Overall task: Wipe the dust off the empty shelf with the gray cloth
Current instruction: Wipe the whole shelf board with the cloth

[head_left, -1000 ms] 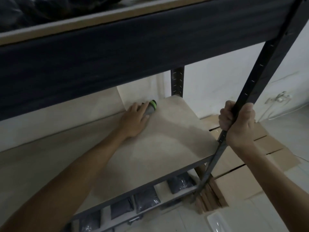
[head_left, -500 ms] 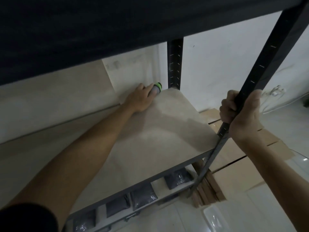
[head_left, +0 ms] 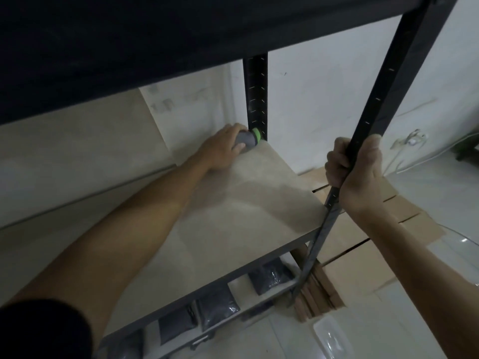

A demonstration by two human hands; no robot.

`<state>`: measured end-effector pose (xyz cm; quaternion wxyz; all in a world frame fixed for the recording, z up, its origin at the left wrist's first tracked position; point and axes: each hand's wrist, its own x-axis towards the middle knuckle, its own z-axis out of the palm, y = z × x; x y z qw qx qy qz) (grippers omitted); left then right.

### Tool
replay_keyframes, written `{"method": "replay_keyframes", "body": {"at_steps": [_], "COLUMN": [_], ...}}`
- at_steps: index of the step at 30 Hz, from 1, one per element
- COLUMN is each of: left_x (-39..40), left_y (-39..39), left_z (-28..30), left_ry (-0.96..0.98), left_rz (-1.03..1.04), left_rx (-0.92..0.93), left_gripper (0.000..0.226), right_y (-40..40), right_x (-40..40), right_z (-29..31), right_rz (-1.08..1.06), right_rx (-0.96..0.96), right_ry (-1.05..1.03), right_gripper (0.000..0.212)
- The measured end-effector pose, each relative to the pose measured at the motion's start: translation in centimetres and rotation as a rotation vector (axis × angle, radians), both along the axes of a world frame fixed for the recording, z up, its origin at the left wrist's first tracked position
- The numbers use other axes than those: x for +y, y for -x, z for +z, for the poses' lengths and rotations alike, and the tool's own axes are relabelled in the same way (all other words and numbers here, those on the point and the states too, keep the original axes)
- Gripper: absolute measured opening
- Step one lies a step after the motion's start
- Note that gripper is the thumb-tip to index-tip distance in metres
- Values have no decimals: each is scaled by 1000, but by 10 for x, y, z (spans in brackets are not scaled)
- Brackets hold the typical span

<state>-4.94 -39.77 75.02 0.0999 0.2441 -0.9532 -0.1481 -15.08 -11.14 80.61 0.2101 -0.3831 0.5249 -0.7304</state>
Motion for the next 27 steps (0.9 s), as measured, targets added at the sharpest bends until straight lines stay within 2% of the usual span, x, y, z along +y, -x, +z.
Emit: {"method": "replay_keyframes", "body": {"at_steps": [3,7,9,11,13,15,19,23,25,27], "left_x": [18,62,61,46,25,12,20,56,65,59], "left_y": [-2,-25,-28,-17,2,12,11,-13,-25,-20], "left_z": [-7,-5,2,15,18,12,-4,-6,-2,11], "left_ry": [-12,-27,-62,-90,-83,-76,-65,-52,-95,-82], "left_rz": [-16,-308,-391,-371,-247,-123,-115,-345,-483,-542], "left_rx": [11,-3,-34,19,99,99,92,105,55,57], "left_gripper": [33,24,23,23,25,31,34,26,24,25], "right_y": [1,2,3,3,3,2,2,3,3,3], "right_x": [1,1,0,0,0,0,2,2,1,0], "right_z": [-2,-4,-4,-4,-4,-3,-3,-4,-3,-2], "right_rz": [2,26,34,32,18,8,11,19,22,23], "right_rx": [-5,7,-1,9,31,19,25,14,33,42], "right_ry": [12,24,19,10,2,0,4,3,1,-1], "right_gripper": [91,90,89,85,79,81,85,80,79,75]}}
